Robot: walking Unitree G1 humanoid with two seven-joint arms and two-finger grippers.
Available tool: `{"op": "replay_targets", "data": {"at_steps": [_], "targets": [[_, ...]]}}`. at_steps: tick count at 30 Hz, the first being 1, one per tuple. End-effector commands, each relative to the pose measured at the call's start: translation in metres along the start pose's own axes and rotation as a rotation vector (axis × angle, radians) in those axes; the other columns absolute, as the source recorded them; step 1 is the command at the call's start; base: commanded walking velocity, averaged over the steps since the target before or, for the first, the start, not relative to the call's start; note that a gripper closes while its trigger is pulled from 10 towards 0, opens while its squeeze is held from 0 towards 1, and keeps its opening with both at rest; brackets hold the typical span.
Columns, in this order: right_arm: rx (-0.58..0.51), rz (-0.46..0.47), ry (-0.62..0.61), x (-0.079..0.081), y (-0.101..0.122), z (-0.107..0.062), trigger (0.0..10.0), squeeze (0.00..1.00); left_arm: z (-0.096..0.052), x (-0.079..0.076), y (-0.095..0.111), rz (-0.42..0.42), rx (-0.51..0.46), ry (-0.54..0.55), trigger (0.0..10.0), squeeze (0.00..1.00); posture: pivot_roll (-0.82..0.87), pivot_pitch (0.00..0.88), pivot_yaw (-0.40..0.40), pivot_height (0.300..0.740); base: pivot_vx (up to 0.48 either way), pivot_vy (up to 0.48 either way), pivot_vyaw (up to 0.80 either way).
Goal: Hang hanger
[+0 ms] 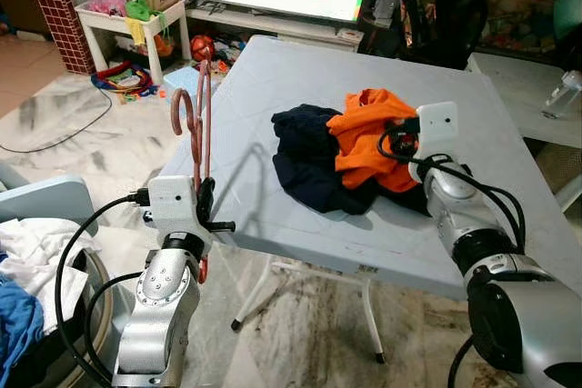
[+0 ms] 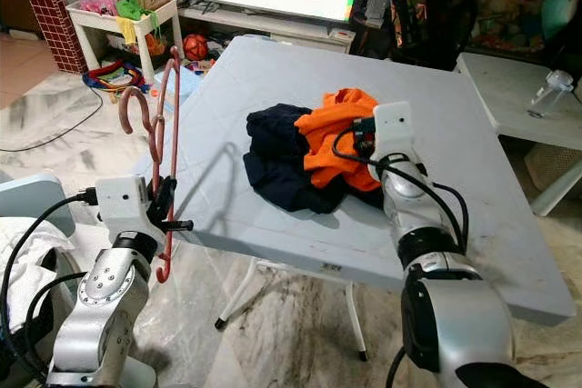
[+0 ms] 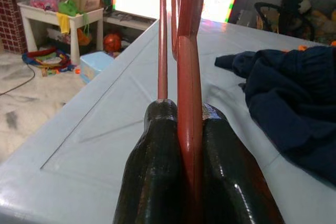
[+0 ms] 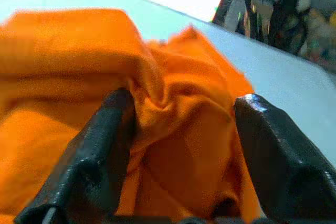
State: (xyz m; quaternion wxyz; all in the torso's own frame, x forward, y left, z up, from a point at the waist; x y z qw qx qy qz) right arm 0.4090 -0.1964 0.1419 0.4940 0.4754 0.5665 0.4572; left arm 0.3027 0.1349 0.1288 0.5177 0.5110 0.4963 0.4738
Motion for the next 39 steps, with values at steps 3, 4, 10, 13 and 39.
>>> {"op": "replay_targets", "data": {"at_steps": [3, 4, 10, 13, 39], "targets": [[-0.001, 0.039, -0.066, -0.025, -0.001, -0.005, 10.0, 1.00, 0.005, -0.003, -0.001, -0.002, 0.006, -0.031, 10.0, 0.00, 0.14, 0.000, -0.073, 0.740, 0.000, 0.000, 0.00], [-0.054, 0.068, -0.077, -0.029, 0.005, -0.007, 10.0, 1.00, 0.004, -0.003, -0.002, -0.004, 0.006, -0.034, 10.0, 0.00, 0.14, 0.000, -0.073, 0.740, 0.000, 0.000, 0.00], [-0.196, 0.054, -0.030, -0.033, 0.013, -0.023, 10.0, 1.00, -0.001, 0.003, -0.004, 0.013, 0.007, -0.029, 10.0, 0.00, 0.14, 0.000, -0.068, 0.740, 0.000, 0.000, 0.00], [-0.253, 0.107, -0.012, -0.030, 0.014, -0.035, 10.0, 1.00, -0.002, 0.011, -0.008, 0.013, 0.025, -0.020, 10.0, 0.00, 0.12, 0.000, -0.058, 0.740, 0.000, 0.000, 0.00], [-0.228, 0.212, 0.031, 0.007, 0.020, -0.082, 10.0, 0.00, -0.003, 0.008, 0.002, 0.031, 0.025, -0.111, 10.0, 0.00, 0.08, 0.000, -0.046, 0.740, 0.000, 0.000, 0.00]]}}
Point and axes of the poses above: a point about 5 cm out from each wrist's last joint towards the gripper, its own z axis pointing out of the wrist towards the gripper, its own y axis along the axis of the wrist's last joint, x = y × z, the point moved 2 cm from there along z, pointing out of the wrist towards the gripper, and after that the axes turned 4 degrees about z, right-handed, at the moved point
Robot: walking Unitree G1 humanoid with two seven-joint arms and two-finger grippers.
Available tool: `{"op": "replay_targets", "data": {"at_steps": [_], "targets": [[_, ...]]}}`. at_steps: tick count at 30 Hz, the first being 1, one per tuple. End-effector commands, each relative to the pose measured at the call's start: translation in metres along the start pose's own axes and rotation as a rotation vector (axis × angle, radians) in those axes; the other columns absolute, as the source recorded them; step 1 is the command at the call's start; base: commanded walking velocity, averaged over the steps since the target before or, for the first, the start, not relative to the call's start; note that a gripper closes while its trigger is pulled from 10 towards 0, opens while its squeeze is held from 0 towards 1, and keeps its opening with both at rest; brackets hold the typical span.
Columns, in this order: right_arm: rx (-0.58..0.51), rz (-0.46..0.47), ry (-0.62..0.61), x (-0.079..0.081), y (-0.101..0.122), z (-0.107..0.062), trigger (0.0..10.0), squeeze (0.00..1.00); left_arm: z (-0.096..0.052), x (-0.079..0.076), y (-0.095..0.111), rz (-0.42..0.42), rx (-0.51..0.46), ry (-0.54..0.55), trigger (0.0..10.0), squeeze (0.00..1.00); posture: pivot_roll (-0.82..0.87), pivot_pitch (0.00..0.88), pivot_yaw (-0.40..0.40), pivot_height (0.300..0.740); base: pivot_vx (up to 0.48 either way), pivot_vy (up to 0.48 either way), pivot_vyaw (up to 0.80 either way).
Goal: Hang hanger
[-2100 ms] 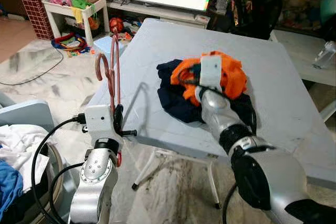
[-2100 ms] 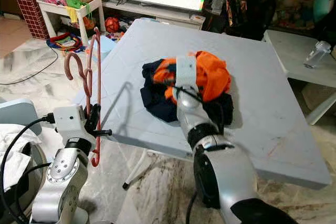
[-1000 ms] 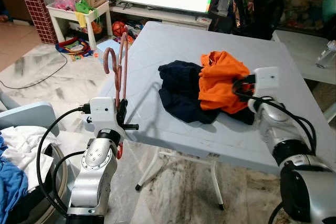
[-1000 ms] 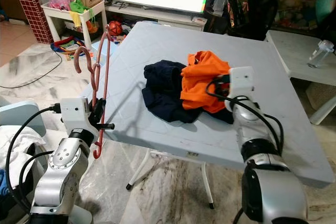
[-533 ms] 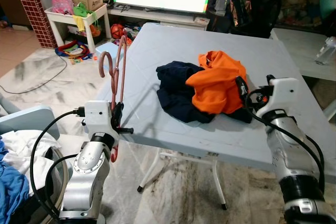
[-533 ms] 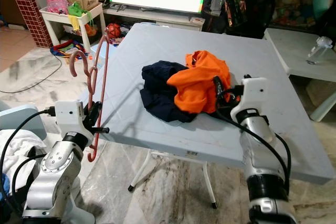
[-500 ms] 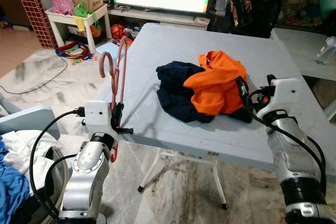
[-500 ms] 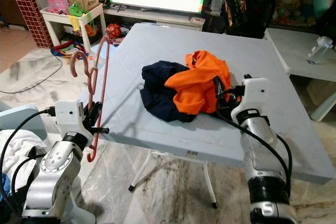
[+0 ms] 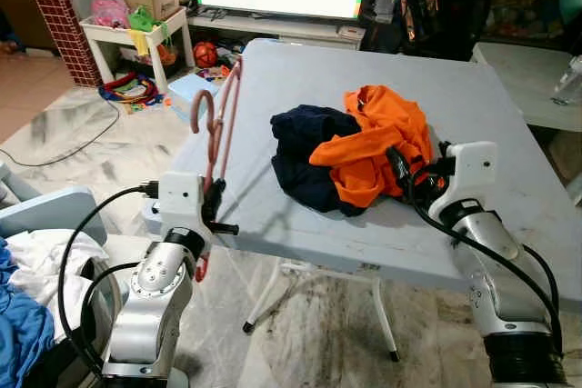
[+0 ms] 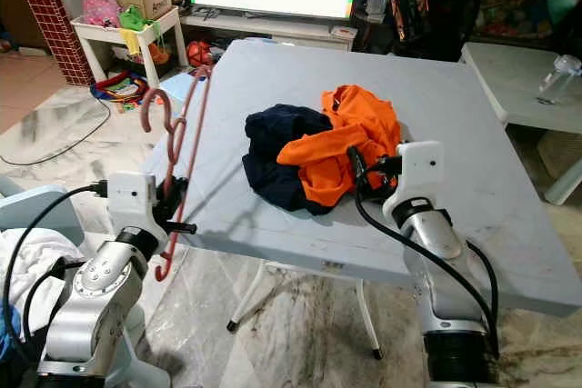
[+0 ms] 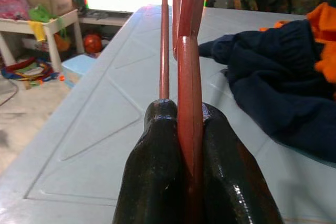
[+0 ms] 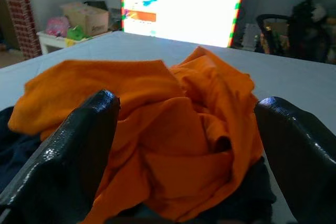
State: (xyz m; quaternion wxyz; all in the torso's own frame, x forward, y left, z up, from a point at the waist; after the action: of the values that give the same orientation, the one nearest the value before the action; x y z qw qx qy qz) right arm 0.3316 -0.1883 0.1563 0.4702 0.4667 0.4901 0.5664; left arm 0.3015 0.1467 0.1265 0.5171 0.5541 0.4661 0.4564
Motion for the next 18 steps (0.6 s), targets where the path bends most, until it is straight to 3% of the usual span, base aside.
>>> {"op": "replay_targets", "data": {"at_steps": [1, 6, 11, 18], "targets": [[-0.060, 0.027, -0.055, -0.002, 0.013, -0.003, 10.0, 0.00, -0.003, -0.005, 0.005, -0.029, -0.018, -0.028, 10.0, 0.00, 0.08, 0.000, -0.048, 0.740, 0.000, 0.000, 0.00], [-0.051, 0.072, -0.127, 0.000, 0.004, -0.015, 10.0, 0.00, -0.015, -0.008, 0.004, -0.045, -0.022, -0.023, 10.0, 0.00, 0.08, 0.000, -0.067, 0.740, 0.000, 0.000, 0.00], [0.003, 0.105, -0.122, 0.003, -0.009, -0.026, 10.0, 0.00, -0.026, -0.007, -0.003, -0.037, -0.001, -0.027, 10.0, 0.00, 0.10, 0.000, -0.078, 0.740, 0.000, 0.000, 0.00], [0.079, 0.034, -0.193, -0.002, -0.022, -0.028, 10.0, 0.00, -0.032, -0.007, -0.009, -0.031, 0.029, -0.032, 10.0, 0.00, 0.09, 0.000, -0.084, 0.740, 0.000, 0.000, 0.00]]}}
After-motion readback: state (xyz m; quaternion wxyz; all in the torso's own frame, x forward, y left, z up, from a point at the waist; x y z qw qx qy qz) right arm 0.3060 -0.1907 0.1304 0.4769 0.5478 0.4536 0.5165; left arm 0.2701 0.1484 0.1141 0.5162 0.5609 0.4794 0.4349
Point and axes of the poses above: a point about 5 cm out from each wrist's last joint towards the gripper, its own z axis pointing out of the wrist towards the gripper, its own y axis along the axis of the wrist's last joint, x = y × z, the point moved 2 cm from there along z, pointing out of the wrist towards the gripper, and after that the axes turned 4 degrees about z, right-handed, at the moved point
